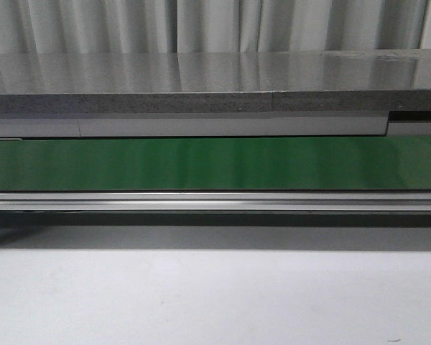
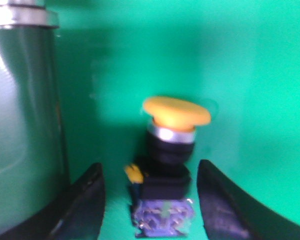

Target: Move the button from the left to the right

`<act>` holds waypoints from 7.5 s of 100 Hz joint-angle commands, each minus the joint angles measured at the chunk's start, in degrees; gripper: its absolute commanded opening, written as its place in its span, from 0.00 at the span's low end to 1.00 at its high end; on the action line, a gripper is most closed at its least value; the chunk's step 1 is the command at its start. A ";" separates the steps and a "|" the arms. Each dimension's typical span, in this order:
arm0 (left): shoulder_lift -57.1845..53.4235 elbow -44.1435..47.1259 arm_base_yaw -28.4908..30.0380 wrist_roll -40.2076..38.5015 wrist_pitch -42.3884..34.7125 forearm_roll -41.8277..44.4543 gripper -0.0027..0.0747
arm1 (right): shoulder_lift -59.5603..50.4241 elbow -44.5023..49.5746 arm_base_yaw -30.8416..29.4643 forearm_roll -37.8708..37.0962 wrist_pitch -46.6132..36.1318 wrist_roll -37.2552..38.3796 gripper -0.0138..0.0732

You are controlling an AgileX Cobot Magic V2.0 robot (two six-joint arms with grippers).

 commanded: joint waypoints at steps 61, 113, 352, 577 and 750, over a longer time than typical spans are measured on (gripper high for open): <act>0.32 -1.70 -0.21 -0.14 -4.69 -0.71 0.04 | -17.21 -1.08 0.70 14.64 -8.05 -0.40 0.63; 0.32 -1.70 -0.21 -0.14 -4.69 -0.71 0.04 | -41.38 18.91 17.65 16.60 -25.30 -1.80 0.63; 0.32 -1.70 -0.21 -0.14 -4.69 -0.71 0.04 | -96.92 63.79 22.79 15.53 -35.42 -1.80 0.08; 0.32 -0.66 -0.21 -0.14 -6.07 -0.58 0.04 | -114.43 85.02 22.79 0.98 -44.90 16.37 0.08; -19.92 17.73 5.15 -20.34 -14.06 18.27 0.04 | -114.43 85.02 22.79 0.98 -44.90 16.37 0.08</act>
